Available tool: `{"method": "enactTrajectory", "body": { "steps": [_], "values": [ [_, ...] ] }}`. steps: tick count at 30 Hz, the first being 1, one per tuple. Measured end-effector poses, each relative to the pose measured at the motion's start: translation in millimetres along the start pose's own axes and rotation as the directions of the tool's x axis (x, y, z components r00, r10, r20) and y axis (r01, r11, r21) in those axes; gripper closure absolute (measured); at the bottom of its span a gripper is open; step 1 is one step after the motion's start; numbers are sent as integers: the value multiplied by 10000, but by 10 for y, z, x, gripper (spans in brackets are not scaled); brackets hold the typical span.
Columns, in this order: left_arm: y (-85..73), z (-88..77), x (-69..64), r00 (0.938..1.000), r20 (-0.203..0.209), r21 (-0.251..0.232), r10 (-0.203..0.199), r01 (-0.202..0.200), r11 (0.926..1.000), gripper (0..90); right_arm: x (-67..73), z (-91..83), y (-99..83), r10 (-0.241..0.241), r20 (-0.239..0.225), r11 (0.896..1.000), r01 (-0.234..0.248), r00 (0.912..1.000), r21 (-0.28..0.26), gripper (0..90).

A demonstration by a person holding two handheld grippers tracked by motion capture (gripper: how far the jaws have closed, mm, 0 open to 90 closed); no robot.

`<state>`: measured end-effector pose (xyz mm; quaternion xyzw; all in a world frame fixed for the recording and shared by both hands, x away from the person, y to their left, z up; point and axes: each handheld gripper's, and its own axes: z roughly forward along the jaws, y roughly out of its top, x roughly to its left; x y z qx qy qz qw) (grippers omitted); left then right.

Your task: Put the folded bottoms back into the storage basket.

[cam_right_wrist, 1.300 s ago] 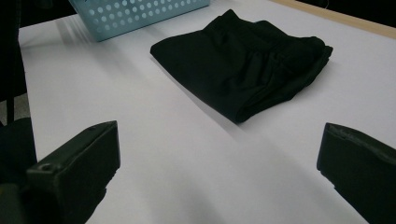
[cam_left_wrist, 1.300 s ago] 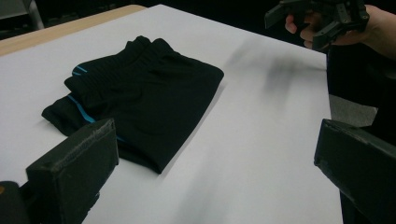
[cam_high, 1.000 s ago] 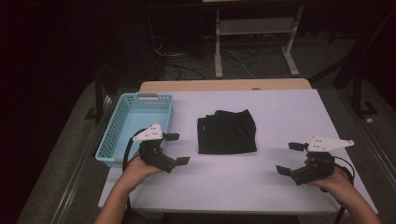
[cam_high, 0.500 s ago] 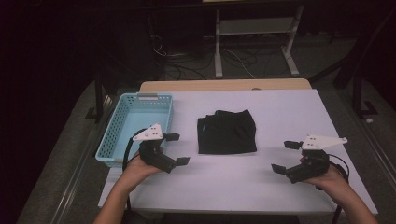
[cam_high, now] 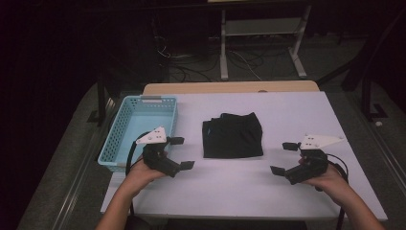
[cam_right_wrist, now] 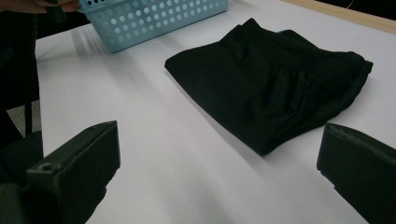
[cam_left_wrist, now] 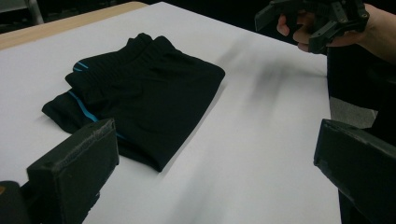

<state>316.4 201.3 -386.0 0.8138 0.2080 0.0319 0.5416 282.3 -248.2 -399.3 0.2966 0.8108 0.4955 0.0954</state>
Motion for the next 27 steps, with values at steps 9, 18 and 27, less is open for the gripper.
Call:
{"method": "enactTrajectory", "body": {
  "steps": [9, 18, 27],
  "values": [
    [-1, 0, 0, 10000, -5, -6, -18, 18, 10000, 0, -14, 46, 75, -32, -115, 10000, 32, 9999, -64, 0],
    [-2, 0, 2, 10000, 2, -25, -27, 27, 10000, 0, -32, 114, 134, -121, -209, 9999, 120, 9997, -28, 0],
    [-2, 0, 4, 10000, 5, -31, -39, 39, 10000, 0, -54, 182, 198, -140, -296, 9999, 139, 9995, -51, 0]
  ]
}}
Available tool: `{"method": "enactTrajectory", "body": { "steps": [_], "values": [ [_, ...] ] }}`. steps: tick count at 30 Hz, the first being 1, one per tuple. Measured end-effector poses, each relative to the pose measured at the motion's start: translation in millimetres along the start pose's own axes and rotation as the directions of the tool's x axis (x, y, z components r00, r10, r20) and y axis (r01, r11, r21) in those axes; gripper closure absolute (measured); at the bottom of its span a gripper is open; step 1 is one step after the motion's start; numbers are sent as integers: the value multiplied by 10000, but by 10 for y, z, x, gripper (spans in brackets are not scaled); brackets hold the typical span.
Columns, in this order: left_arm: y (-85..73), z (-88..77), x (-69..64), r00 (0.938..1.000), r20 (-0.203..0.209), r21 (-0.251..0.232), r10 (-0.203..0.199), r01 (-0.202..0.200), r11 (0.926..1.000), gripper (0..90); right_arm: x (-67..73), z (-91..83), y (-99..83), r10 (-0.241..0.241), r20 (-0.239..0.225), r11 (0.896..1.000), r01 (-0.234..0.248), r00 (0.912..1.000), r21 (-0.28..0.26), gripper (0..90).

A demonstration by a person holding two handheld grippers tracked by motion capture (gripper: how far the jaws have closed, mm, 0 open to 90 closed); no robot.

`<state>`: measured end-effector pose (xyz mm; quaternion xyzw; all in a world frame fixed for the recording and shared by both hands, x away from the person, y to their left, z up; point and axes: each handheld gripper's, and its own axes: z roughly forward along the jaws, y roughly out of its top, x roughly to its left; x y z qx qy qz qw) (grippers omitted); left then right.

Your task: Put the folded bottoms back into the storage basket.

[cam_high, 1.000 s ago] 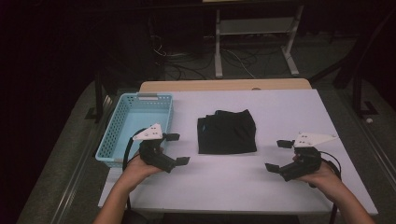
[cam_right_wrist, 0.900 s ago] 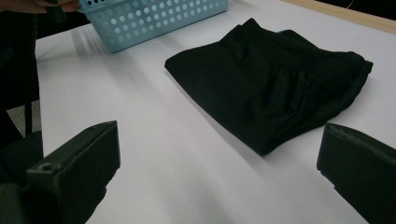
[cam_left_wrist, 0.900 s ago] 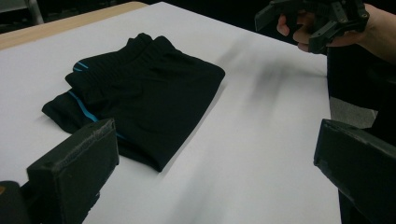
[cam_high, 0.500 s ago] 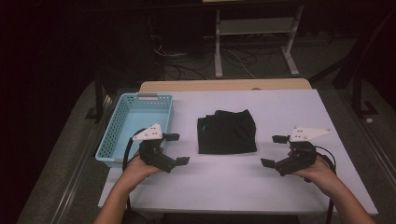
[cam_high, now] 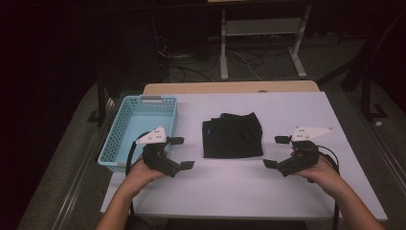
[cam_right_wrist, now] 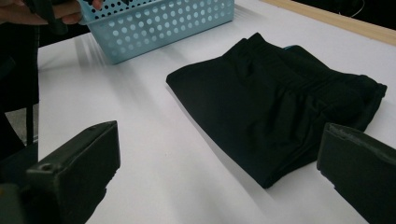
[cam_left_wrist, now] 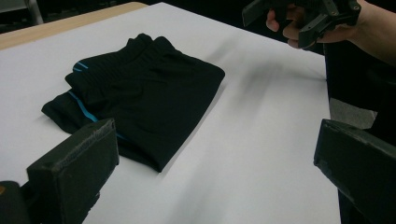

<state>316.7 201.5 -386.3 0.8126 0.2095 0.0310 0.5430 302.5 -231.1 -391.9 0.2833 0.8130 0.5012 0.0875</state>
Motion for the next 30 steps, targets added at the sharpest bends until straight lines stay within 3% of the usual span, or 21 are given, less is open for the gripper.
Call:
{"method": "enactTrajectory", "body": {
  "steps": [30],
  "values": [
    [1, 0, 3, 10000, 41, 35, -25, 25, 10000, 0, -43, 291, 253, -305, -434, 9995, 307, 9986, 40, 0]
  ]
}}
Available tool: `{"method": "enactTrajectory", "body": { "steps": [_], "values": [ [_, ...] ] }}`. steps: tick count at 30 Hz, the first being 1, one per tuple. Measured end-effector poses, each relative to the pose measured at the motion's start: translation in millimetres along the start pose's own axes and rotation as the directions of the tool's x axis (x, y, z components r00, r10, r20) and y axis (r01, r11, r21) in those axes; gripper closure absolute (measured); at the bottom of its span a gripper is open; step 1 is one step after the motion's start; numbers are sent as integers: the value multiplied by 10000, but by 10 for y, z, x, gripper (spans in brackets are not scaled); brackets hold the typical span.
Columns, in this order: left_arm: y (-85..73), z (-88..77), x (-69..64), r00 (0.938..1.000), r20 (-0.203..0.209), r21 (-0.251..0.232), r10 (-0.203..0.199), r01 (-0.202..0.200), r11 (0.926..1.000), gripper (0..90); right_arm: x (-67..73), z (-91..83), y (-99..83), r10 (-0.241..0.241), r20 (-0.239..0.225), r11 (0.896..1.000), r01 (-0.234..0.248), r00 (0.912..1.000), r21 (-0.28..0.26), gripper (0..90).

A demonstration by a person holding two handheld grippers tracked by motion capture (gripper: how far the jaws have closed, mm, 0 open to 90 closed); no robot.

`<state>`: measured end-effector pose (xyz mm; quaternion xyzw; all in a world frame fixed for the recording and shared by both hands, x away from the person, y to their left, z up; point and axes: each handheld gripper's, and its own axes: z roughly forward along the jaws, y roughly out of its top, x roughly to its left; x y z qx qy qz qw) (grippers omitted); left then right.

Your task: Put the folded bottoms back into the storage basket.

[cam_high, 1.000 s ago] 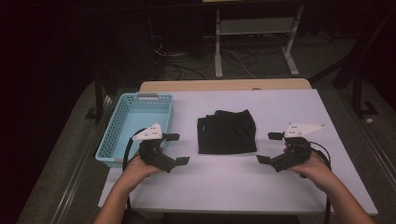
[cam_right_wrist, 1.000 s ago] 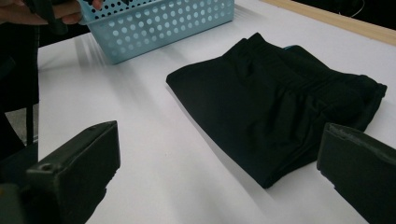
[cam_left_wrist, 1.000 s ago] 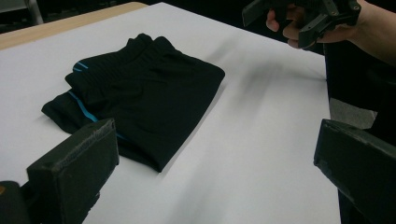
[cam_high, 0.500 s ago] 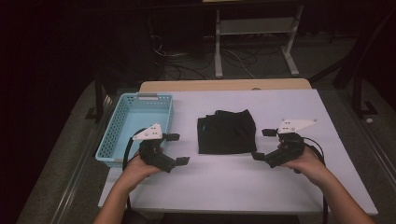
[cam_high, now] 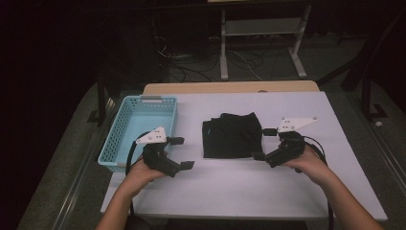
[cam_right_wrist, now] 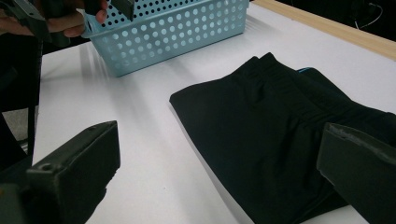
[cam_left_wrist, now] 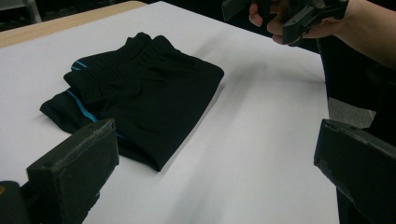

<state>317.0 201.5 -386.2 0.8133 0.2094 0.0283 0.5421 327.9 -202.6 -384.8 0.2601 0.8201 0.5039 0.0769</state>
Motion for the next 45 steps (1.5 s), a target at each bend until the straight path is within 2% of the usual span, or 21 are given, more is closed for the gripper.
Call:
{"method": "enactTrajectory", "body": {
  "steps": [24, 31, 45],
  "values": [
    [1, 1, 1, 10000, -27, -7, -9, 9, 10000, 0, -62, 178, 149, -100, -203, 9999, 101, 9997, 55, 0],
    [1, 1, 1, 10000, -18, 0, -13, 13, 10000, 0, -73, 256, 200, -83, -413, 10000, 84, 9991, 33, 0],
    [1, 0, 4, 10000, 12, 0, -28, 28, 10000, 0, -127, 399, 284, 44, -758, 9994, -18, 9971, 332, 0]
  ]
}}
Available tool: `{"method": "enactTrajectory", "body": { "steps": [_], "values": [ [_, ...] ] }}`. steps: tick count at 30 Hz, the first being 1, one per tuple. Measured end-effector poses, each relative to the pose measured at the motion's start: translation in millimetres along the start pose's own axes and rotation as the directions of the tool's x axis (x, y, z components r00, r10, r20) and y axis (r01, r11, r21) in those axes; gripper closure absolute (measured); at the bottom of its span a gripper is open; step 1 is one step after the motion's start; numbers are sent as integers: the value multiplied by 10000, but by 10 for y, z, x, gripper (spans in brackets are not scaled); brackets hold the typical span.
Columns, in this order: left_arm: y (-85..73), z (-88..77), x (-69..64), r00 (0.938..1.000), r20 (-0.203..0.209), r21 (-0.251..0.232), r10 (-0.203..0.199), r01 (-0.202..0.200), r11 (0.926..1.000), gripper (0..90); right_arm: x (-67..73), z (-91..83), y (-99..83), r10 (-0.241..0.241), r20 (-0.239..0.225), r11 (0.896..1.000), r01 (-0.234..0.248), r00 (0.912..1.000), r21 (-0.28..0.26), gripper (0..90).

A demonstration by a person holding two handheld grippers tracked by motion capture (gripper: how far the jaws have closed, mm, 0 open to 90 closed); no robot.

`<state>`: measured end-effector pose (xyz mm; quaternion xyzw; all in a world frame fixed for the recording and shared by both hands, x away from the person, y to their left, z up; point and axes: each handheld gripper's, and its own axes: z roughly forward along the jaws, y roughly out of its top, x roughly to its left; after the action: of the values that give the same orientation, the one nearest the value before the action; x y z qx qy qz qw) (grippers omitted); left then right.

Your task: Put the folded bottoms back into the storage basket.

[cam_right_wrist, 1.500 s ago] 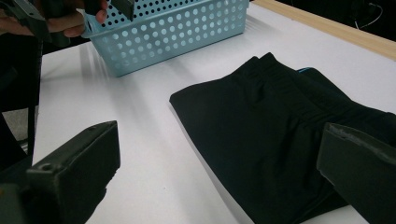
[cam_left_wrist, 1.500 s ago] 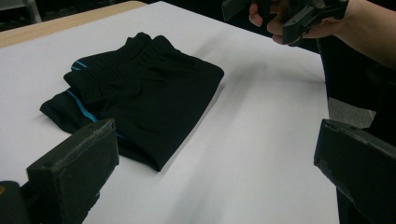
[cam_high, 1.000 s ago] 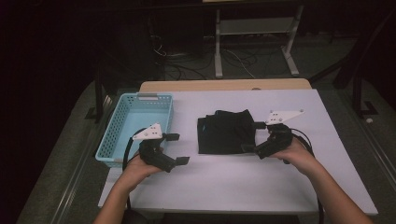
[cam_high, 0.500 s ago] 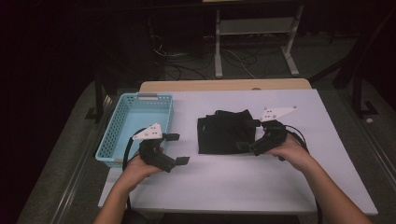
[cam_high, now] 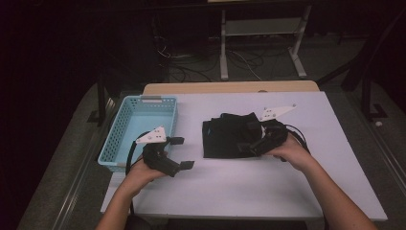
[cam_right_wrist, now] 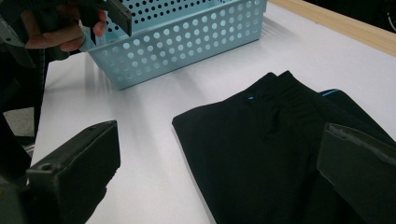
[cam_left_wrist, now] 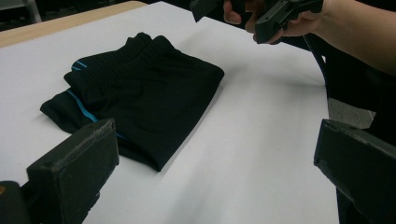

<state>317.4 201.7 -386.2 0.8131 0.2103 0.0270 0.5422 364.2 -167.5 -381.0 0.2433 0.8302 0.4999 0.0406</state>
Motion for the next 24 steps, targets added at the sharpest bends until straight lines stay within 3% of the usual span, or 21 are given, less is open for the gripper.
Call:
{"method": "enactTrajectory", "body": {
  "steps": [7, 24],
  "values": [
    [0, -1, 2, 10000, 10, -3, -4, 4, 10000, 0, -36, 68, 45, -16, 11, 9998, 16, 10000, 193, 0],
    [1, 4, -3, 10000, 26, 86, 96, -96, 9999, 0, -4, 235, 36, -268, -303, 9960, 293, 9992, 849, 230]
  ]
}}
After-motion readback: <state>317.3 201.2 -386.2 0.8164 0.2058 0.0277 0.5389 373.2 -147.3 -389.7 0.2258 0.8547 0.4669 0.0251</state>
